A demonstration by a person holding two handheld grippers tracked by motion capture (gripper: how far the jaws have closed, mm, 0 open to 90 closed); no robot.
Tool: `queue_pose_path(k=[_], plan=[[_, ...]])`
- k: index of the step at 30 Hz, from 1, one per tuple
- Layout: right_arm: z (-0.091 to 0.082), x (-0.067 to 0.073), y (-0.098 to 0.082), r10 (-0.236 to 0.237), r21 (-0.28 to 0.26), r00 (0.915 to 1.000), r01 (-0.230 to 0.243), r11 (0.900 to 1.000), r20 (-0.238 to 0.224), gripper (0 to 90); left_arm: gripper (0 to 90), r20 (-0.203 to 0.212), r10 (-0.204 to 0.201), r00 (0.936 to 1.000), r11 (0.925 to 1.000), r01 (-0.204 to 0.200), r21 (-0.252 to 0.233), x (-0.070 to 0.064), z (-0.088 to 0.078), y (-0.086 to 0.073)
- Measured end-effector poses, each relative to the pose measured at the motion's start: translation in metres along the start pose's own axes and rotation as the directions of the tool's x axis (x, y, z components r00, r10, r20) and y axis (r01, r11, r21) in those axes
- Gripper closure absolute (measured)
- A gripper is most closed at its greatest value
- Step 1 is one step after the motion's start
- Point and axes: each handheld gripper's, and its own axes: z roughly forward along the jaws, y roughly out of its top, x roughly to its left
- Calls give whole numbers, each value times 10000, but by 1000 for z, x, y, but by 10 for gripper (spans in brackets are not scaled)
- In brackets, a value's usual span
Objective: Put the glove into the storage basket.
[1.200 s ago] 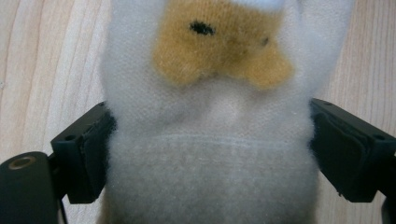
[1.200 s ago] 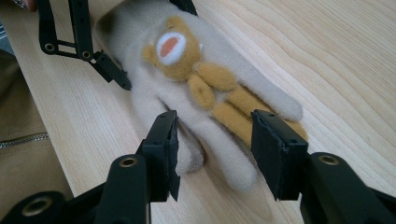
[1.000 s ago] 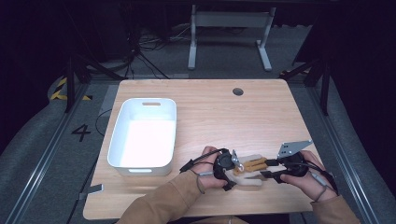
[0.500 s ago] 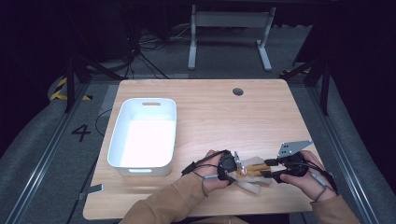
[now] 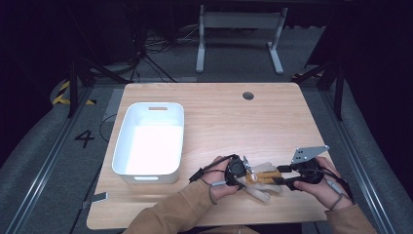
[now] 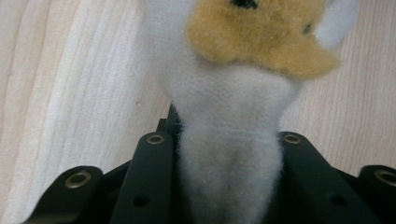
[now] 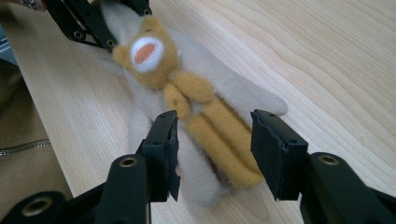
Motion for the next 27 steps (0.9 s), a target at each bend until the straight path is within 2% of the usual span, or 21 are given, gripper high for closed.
queue_pose_path(k=[5,6,12,14,15,17,22,23,24,27], plan=[[-3,-4,-2,137,-97,9999,-136,9999,60,524,708,14,-266,9996,9996,266,16,4,-10,-1],[-4,-4,-3,202,-101,9998,-201,9997,78,524,710,-55,-184,9998,9998,184,-30,5,-12,-1],[-6,-4,-4,281,-159,9996,-279,9995,101,524,714,-61,-472,9989,9988,471,-146,7,-27,0],[-6,-5,-4,281,-188,9995,-278,9994,136,524,716,-103,-453,9989,9988,451,-188,8,-30,0],[-6,-5,-4,284,-199,9995,-281,9994,135,524,716,-22,-598,9982,9980,597,-222,8,-33,0],[-8,-6,-5,309,-212,9994,-305,9993,167,524,718,-80,-568,9984,9981,566,-259,10,-37,-1],[-9,-8,-5,358,-273,9991,-352,9990,209,524,718,-64,-857,9963,9951,853,-491,14,-51,-3],[-9,-9,-5,368,-261,9991,-362,9990,215,524,718,-50,-1031,9947,9934,1027,-510,15,-56,-4],[-9,-9,-5,378,-224,9990,-373,9991,238,524,718,-92,-985,9951,9937,979,-537,16,-58,-5],[-8,-12,-5,411,-190,9988,-406,9990,284,545,717,-98,-1293,9916,9890,1282,-732,18,-68,-7]])
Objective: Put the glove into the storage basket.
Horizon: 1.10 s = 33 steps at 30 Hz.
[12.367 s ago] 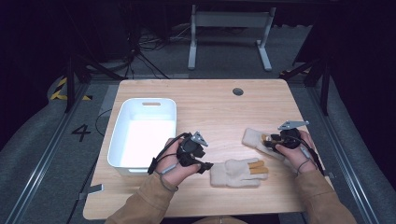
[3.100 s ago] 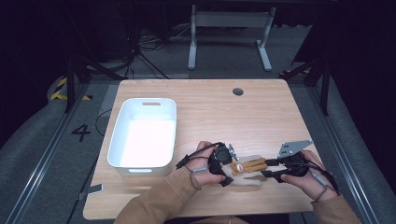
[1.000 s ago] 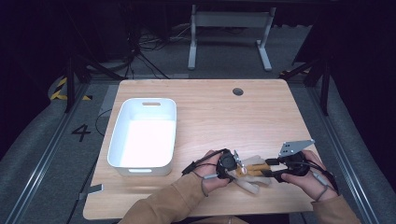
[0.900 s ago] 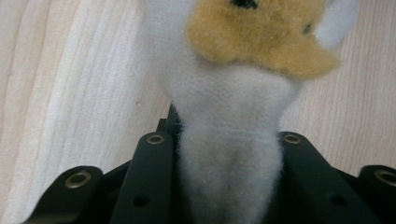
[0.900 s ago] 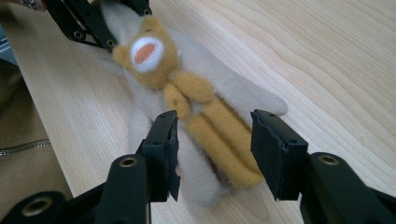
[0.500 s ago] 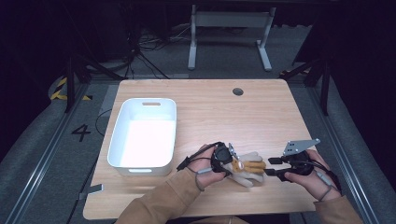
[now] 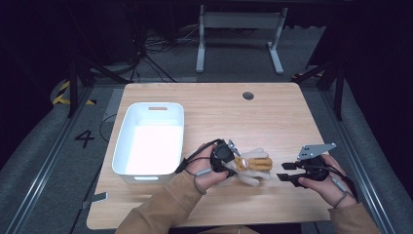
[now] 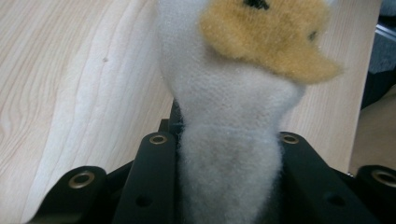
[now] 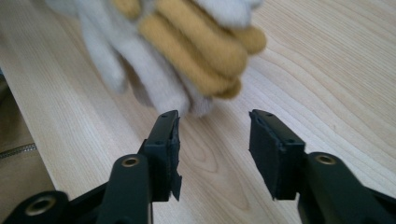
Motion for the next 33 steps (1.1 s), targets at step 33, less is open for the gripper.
queue_pose_path(k=[33], plan=[[53,-39,31,-294,-58,9990,292,9996,-350,597,717,-1692,-2702,9478,9608,2540,-1114,22,-108,-20]])
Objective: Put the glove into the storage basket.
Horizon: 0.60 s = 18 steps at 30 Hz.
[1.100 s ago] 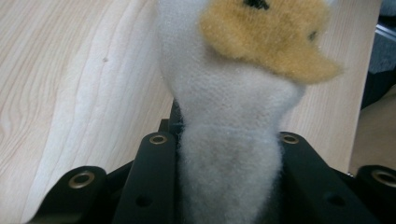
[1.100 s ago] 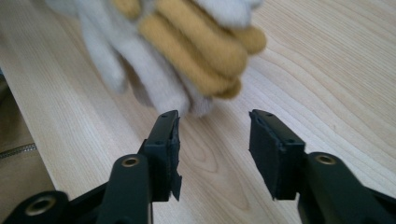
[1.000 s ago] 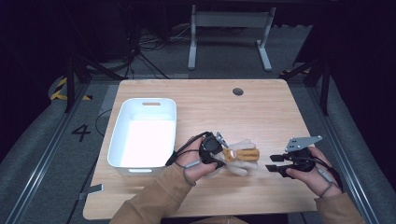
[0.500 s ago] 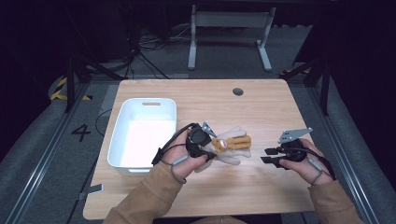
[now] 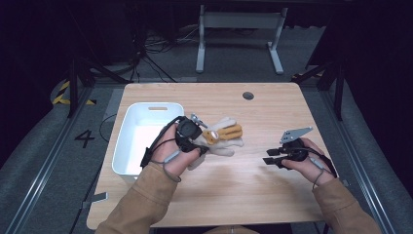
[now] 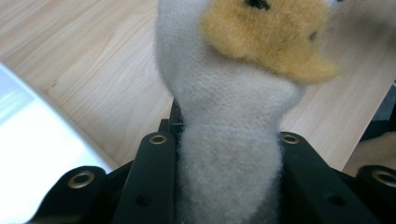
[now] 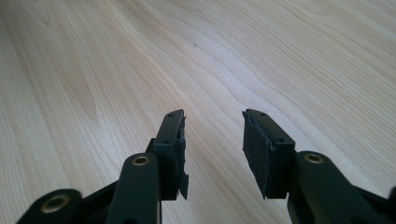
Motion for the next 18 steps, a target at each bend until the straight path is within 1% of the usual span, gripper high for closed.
queue_pose_path(k=[2,3,6,8,10,11,14,18], plan=[[0,1,-1,62,-31,10000,-62,10000,31,597,716,-205,-98,9997,10000,97,-20,3,-7,-1],[0,1,-1,81,-44,10000,-81,10000,30,597,716,-350,-243,9991,9997,241,-67,5,-12,-2],[0,3,-1,99,-33,9999,-98,9999,73,598,715,-468,-581,9972,9982,573,-193,10,-22,-4],[1,4,0,175,-66,9998,-175,9998,45,596,715,-493,-731,9961,9971,719,-255,14,-30,-4],[1,5,0,271,-173,9996,-270,9995,19,591,715,-611,-823,9947,9963,806,-302,17,-36,-5],[1,5,0,273,-170,9996,-273,9995,26,591,715,-644,-970,9932,9947,944,-415,20,-40,-5],[1,5,-2,264,-116,9996,-262,9996,130,591,715,-734,-1119,9910,9929,1084,-496,27,-45,-6],[0,6,-6,389,-118,9990,-387,9992,227,590,714,-869,-1378,9866,9893,1328,-605,36,-48,-7]])
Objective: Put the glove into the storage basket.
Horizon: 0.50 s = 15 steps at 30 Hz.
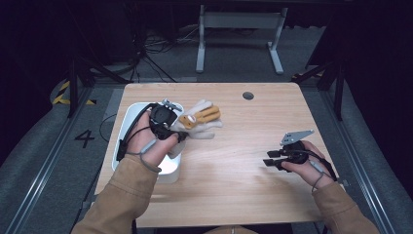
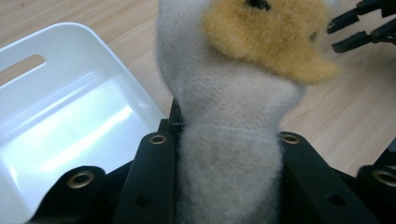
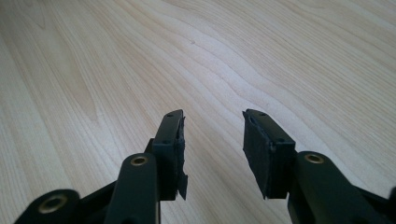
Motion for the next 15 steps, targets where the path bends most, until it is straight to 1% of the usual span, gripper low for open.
queue_pose_path(k=[5,6,8,9,10,11,12,15], plan=[[-3,-2,-5,204,-64,9997,-203,9998,93,589,714,-68,-362,9993,9987,359,-355,11,-7,-1],[-4,-3,-7,290,-43,9995,-289,9996,100,588,714,-91,-376,9993,9987,373,-343,13,-7,-2],[-5,-3,-9,351,-45,9993,-350,9994,135,585,713,-81,-553,9984,9981,550,-283,19,-7,-3],[-6,-3,-10,403,-90,9991,-402,9992,107,581,713,-204,-647,9977,9976,642,-277,23,-7,-4],[-6,-3,-10,403,-90,9991,-402,9992,107,581,713,-204,-647,9977,9976,642,-277,23,-7,-4],[-7,-3,-11,421,-129,9991,-419,9990,107,581,713,-351,-936,9950,9948,921,-434,27,-9,-6],[-7,-3,-11,421,-129,9991,-419,9990,107,581,713,-351,-936,9950,9948,921,-434,27,-9,-6],[-9,-3,-12,478,-172,9988,-475,9987,137,581,713,-476,-1322,9901,9897,1292,-623,32,-13,-8]])
